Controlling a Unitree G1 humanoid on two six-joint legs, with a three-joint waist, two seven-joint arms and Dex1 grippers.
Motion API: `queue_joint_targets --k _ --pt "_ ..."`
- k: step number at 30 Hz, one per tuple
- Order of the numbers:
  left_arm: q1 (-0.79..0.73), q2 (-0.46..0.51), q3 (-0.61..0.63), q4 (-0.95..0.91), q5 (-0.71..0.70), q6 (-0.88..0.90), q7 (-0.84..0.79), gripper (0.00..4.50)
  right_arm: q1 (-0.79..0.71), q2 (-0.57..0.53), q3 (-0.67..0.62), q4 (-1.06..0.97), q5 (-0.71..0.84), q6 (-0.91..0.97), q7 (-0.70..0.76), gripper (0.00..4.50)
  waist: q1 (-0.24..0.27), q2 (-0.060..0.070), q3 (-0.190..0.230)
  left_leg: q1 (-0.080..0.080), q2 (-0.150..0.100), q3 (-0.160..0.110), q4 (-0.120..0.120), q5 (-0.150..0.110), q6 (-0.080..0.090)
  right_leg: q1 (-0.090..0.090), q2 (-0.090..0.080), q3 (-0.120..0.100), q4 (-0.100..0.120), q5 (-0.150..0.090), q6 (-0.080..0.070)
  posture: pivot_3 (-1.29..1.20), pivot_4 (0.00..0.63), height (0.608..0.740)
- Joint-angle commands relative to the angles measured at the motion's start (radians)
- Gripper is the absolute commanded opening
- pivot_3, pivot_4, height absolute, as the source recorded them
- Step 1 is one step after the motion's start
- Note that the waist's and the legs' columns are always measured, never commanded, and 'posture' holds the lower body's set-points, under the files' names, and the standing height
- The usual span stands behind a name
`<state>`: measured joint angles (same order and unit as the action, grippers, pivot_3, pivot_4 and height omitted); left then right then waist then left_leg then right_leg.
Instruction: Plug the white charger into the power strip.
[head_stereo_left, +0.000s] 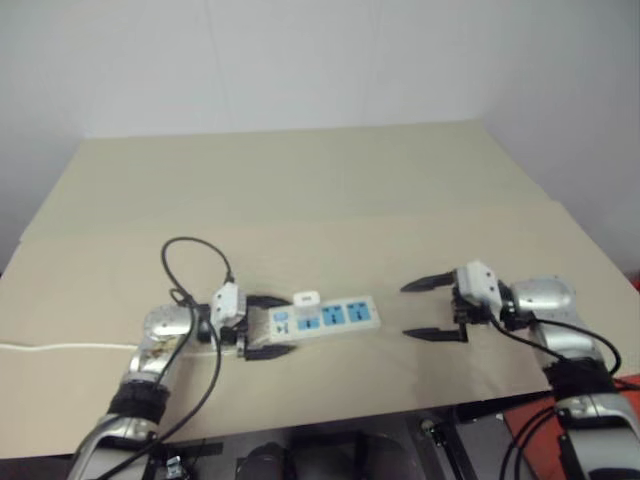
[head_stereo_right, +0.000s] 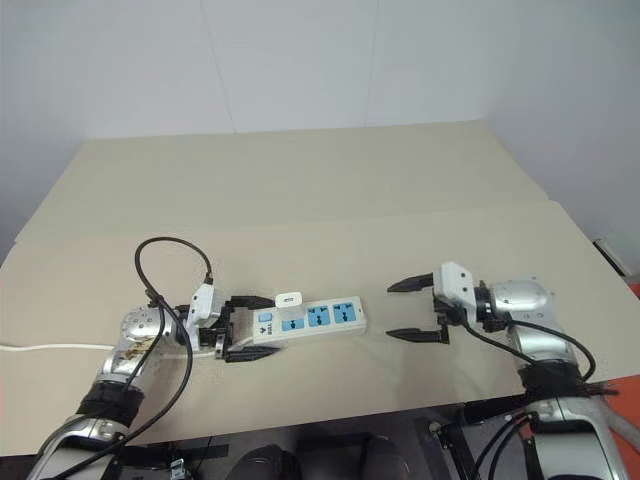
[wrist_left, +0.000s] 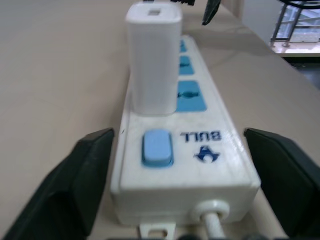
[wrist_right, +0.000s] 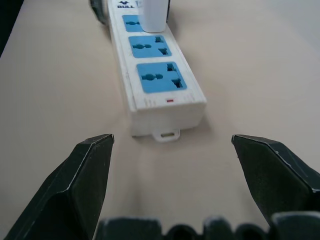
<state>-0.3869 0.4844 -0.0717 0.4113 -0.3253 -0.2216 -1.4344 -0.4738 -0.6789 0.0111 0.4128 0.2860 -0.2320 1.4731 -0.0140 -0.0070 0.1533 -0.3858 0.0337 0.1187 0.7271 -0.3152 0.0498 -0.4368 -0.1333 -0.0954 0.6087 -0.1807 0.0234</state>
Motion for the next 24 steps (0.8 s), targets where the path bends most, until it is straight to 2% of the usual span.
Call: queue_joint_targets --k 1,5,9,13,16,18,24 --pt "-0.009 -0.015 0.035 -0.026 -0.065 -0.030 -0.027 4.48 0.031 -0.011 -0.046 -0.081 0.035 0.020 -0.052 4.50 0.001 0.000 0.000 0.000 0.000 0.000 0.000 0.000 0.000 0.000 0.000 0.000 0.000 0.000 0.000 0.00 0.150 0.740" --pt "-0.005 0.033 0.059 -0.108 -0.117 0.015 -0.073 4.48 0.068 -0.013 -0.061 -0.133 0.051 0.034 -0.085 4.50 0.002 0.000 0.000 -0.001 0.000 0.000 0.000 0.000 0.000 0.000 0.000 0.000 0.000 0.000 0.000 0.00 0.150 0.740" --pt "-0.001 0.133 0.164 -0.259 -0.242 0.151 -0.049 4.48 0.105 -0.031 -0.096 -0.199 0.076 0.064 -0.121 4.50 0.001 -0.001 0.002 -0.001 0.001 -0.001 0.000 0.000 0.000 -0.001 0.000 0.000 0.000 0.000 0.000 0.00 0.150 0.740" --pt "0.013 0.279 0.287 -0.223 -0.286 0.249 -0.054 4.48 0.140 -0.119 -0.119 -0.271 0.098 0.173 -0.113 4.50 0.001 0.000 0.002 0.000 0.001 -0.001 0.000 0.000 0.000 0.000 0.000 0.000 0.000 0.000 0.001 0.00 0.150 0.740" --pt "0.065 0.396 0.279 -0.062 -0.120 0.054 -0.105 4.48 0.172 -0.192 -0.138 -0.316 0.097 0.253 -0.128 4.50 0.001 0.001 0.002 0.000 0.001 -0.001 0.000 0.000 0.000 -0.001 0.000 0.000 -0.001 -0.001 0.001 0.00 0.150 0.740" --pt "0.093 0.461 0.272 0.029 -0.001 -0.109 -0.076 4.48 0.205 -0.241 -0.168 -0.345 0.089 0.292 -0.151 4.50 0.000 0.001 0.003 0.000 0.001 0.000 -0.001 0.000 0.000 -0.001 0.000 0.001 -0.002 -0.001 0.000 0.00 0.150 0.740" --pt "0.129 0.507 0.380 0.020 -0.112 -0.044 -0.102 4.48 0.354 -0.315 -0.304 -0.423 0.106 0.304 -0.186 4.50 0.022 -0.001 0.004 -0.003 0.002 -0.001 0.000 0.000 0.000 -0.003 0.000 -0.001 -0.002 -0.002 -0.001 0.00 0.150 0.740"
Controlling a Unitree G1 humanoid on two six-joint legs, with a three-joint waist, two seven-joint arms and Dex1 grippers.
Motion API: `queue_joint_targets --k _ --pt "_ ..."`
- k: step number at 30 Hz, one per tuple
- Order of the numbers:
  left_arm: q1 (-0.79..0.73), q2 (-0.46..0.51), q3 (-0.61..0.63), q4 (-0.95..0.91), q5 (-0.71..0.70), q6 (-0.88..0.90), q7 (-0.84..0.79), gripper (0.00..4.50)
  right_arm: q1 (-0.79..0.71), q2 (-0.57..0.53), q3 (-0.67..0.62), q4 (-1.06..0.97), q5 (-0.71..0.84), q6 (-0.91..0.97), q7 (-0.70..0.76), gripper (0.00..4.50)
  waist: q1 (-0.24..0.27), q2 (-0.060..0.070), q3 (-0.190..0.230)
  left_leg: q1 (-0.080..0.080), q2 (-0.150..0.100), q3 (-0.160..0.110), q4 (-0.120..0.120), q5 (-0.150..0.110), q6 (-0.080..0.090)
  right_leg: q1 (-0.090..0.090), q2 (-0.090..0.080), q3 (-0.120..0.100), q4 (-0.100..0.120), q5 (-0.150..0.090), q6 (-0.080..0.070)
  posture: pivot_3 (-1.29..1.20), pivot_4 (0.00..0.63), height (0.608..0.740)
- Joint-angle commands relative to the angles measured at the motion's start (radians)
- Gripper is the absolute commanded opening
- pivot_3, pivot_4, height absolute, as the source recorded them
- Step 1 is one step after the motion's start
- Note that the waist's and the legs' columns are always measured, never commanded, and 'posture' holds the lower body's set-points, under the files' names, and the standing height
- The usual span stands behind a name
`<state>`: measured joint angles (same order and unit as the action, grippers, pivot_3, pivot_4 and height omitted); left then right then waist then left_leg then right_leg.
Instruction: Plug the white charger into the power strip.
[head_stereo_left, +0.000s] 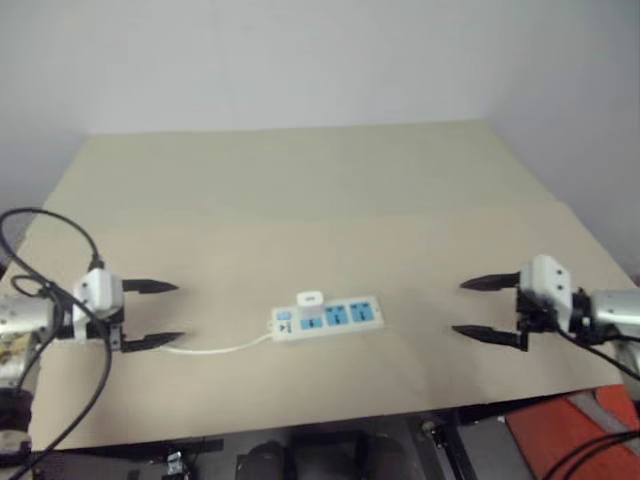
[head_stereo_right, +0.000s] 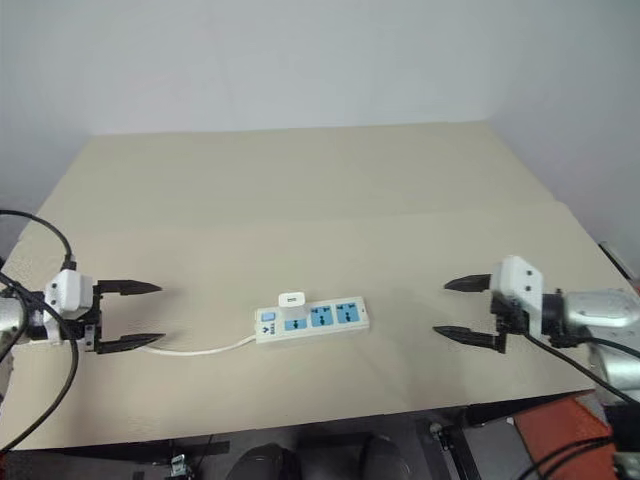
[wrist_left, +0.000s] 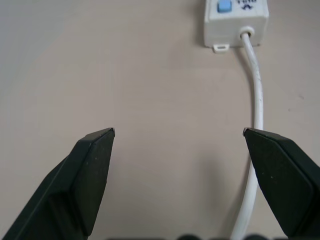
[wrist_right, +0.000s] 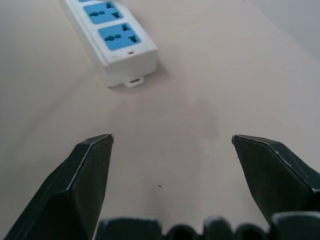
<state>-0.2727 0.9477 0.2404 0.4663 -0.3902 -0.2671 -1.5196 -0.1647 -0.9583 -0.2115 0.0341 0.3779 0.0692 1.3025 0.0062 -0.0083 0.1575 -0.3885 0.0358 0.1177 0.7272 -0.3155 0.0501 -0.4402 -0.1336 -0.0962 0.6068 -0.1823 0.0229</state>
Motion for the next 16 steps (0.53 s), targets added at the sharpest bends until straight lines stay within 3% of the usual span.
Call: queue_joint_targets --k 1,8,16 --pt "0.039 0.049 0.082 -0.051 -0.055 0.005 -0.021 4.48 0.070 -0.043 -0.099 -0.051 0.006 -0.005 -0.019 4.50 0.003 0.000 0.000 0.000 0.000 0.000 0.000 0.000 0.000 0.000 0.000 0.000 0.000 0.000 0.000 0.00 0.150 0.740" --pt "0.153 0.027 0.124 -0.181 -0.102 0.043 0.004 4.48 0.155 -0.034 -0.137 -0.109 0.023 0.014 -0.059 4.50 0.000 0.000 0.000 0.001 0.000 0.001 0.000 0.000 0.000 0.001 0.000 0.001 0.001 0.000 0.000 0.00 0.150 0.740" --pt "0.117 -0.017 0.066 -0.225 -0.090 0.078 0.046 4.48 0.191 0.002 -0.128 -0.205 0.030 0.058 -0.120 4.50 0.003 0.000 0.000 0.001 -0.001 0.001 -0.001 0.000 0.000 0.001 0.000 0.001 0.001 0.000 0.000 0.00 0.150 0.740"
